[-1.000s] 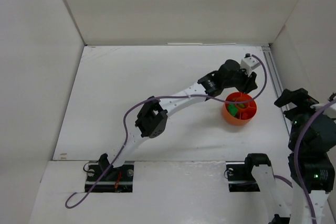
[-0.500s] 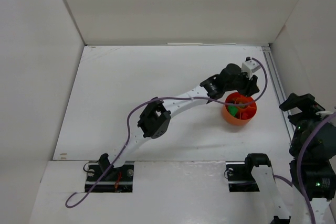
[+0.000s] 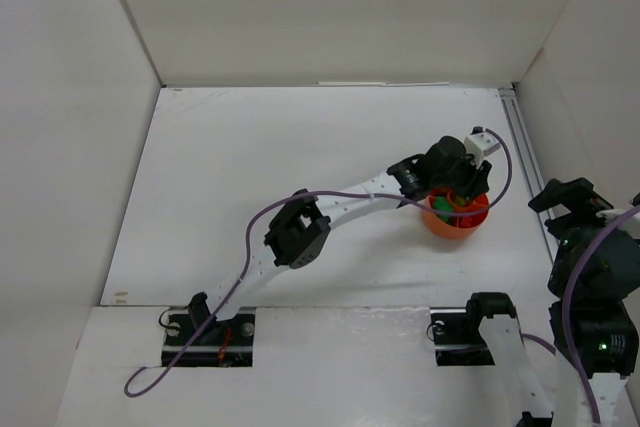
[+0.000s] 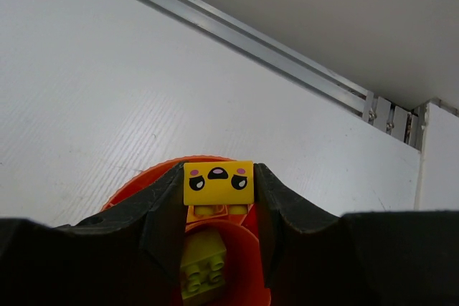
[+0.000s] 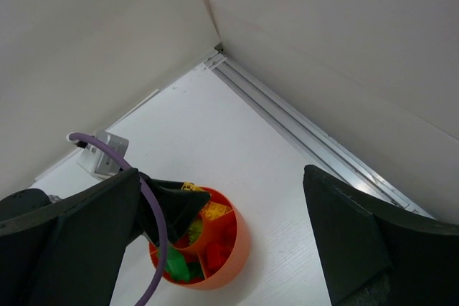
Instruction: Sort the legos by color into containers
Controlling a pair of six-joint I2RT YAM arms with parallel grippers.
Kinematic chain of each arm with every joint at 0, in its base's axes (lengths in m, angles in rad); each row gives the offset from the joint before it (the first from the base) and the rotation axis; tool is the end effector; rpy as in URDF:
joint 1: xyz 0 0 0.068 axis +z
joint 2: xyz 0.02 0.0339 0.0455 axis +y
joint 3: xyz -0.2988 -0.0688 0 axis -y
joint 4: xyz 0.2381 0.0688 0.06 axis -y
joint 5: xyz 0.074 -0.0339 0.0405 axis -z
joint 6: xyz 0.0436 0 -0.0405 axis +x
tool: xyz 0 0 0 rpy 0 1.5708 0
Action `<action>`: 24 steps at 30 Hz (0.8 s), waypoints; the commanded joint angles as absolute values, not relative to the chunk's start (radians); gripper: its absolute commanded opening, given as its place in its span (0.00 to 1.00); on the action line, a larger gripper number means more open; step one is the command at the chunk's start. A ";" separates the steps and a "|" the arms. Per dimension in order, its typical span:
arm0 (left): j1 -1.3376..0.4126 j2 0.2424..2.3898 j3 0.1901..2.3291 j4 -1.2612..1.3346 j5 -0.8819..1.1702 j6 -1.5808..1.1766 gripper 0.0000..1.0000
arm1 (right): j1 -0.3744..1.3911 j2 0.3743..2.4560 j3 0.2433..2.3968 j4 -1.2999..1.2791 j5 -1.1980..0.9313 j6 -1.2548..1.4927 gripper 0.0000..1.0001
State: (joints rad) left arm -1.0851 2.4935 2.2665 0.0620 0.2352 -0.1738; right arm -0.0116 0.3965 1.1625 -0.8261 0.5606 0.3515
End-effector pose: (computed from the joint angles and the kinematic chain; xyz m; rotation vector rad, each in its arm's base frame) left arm 0.2798 -0.5517 0.2796 0.9856 1.5882 -1.1053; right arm -0.0152 -0.0230 0.4305 0.7014 1.4660 -0.1952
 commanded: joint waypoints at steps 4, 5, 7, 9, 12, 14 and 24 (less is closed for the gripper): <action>-1.081 2.468 2.269 0.080 0.235 -0.153 0.08 | -0.002 0.382 1.149 -0.795 0.577 0.333 1.00; -1.081 2.468 2.269 0.071 0.244 -0.153 0.10 | -0.002 0.382 1.149 -0.795 0.577 0.333 1.00; -1.081 2.468 2.260 0.071 0.244 -0.153 0.16 | -0.002 0.382 1.149 -0.795 0.577 0.333 1.00; -1.081 2.468 2.260 0.071 0.253 -0.153 0.25 | -0.002 0.382 1.149 -0.795 0.577 0.324 1.00; -1.081 2.468 2.260 0.071 0.264 -0.153 0.37 | -0.002 0.382 1.149 -0.795 0.577 0.324 1.00; -1.081 2.468 2.260 0.071 0.264 -0.153 0.41 | -0.002 0.373 1.149 -0.795 0.577 0.324 1.00; -1.081 2.439 2.260 0.071 0.288 -0.153 0.48 | -0.002 0.373 1.140 -0.795 0.577 0.324 1.00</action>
